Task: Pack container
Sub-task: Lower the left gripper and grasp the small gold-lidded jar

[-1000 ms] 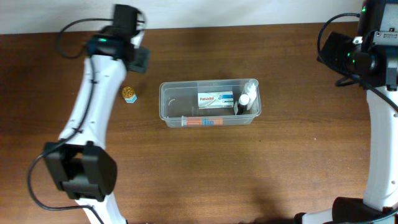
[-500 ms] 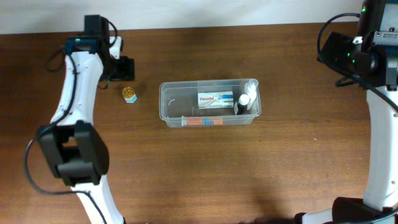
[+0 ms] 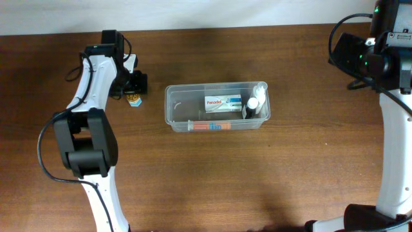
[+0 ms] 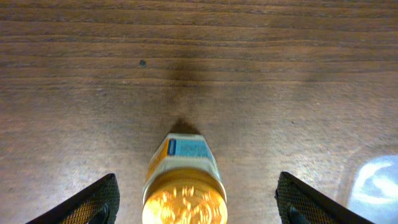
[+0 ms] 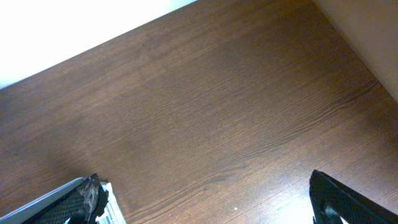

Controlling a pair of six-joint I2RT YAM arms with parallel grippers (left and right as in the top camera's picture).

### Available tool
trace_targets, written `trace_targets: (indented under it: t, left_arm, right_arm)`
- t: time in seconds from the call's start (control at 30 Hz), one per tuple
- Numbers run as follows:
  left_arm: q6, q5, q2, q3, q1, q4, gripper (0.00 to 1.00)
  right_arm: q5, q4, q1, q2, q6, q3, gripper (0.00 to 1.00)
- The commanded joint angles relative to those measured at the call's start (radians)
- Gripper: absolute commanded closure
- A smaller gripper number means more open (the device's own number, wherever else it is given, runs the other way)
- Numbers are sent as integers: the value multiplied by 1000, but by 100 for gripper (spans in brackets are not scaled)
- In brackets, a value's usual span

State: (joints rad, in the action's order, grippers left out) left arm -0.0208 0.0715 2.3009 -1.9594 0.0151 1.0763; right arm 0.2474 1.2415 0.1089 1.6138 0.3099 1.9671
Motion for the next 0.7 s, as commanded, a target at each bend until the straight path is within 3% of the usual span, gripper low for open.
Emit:
trace_targets:
  t: [0.0, 0.27, 0.67]
  left_arm:
    - [9, 9, 38, -4, -1, -10, 20]
    - [9, -87, 53, -4, -1, -13, 21]
    - [10, -87, 56, -4, -12, -12, 22]
  right_arm:
    - [19, -2, 4, 1, 2, 14, 2]
    - [19, -2, 4, 1, 2, 14, 2]
    - [19, -2, 4, 1, 1, 14, 2]
